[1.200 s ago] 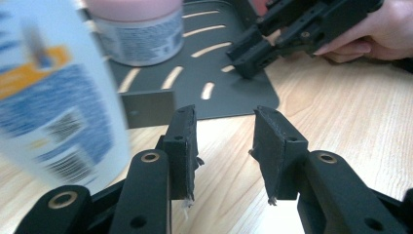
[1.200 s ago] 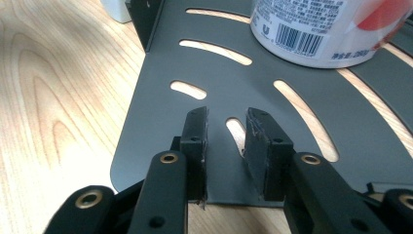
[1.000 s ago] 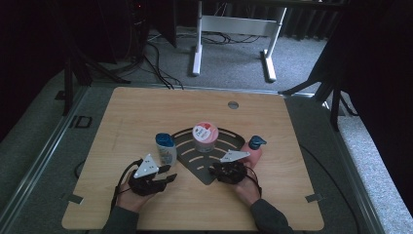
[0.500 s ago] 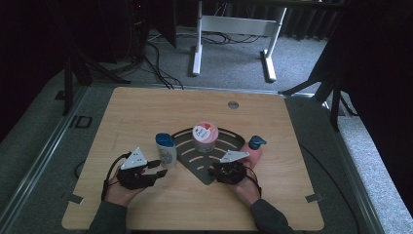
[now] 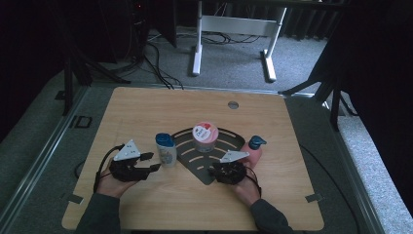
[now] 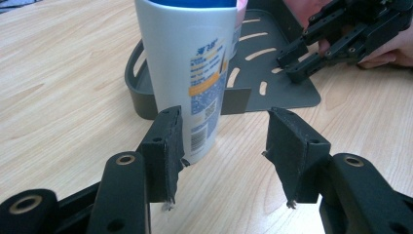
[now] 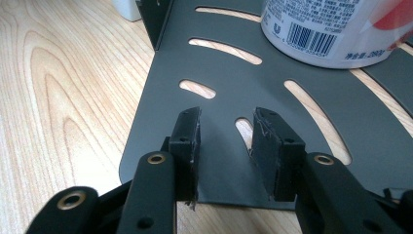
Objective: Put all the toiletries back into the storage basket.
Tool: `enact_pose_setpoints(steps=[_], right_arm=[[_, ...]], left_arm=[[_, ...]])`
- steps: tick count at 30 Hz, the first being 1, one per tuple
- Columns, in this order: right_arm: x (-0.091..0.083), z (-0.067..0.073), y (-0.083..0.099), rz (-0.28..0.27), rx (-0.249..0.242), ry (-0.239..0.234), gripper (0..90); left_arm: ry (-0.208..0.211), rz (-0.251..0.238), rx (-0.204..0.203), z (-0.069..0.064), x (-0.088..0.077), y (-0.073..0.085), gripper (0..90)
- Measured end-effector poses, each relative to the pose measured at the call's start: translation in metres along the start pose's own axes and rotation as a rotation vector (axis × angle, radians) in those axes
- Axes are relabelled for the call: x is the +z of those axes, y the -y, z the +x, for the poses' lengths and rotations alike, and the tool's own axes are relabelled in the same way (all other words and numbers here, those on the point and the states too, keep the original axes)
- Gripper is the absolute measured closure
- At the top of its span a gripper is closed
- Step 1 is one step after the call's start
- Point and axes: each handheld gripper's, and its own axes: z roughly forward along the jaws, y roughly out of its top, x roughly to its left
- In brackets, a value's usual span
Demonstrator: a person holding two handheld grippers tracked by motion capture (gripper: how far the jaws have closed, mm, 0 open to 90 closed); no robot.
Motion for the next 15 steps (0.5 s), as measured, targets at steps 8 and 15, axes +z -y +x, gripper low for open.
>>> enact_pose_setpoints(steps=[8, 15], right_arm=[[0.0, 0.0, 0.0, 0.0, -0.002, -0.001, 62.4], [0.0, 0.001, 0.0, 0.0, -0.002, 0.0, 62.3]], left_arm=[[-0.013, 0.021, 0.019, 0.005, -0.001, -0.006, 47.9], [-0.021, 0.049, 0.044, 0.008, 0.001, -0.014, 47.7]])
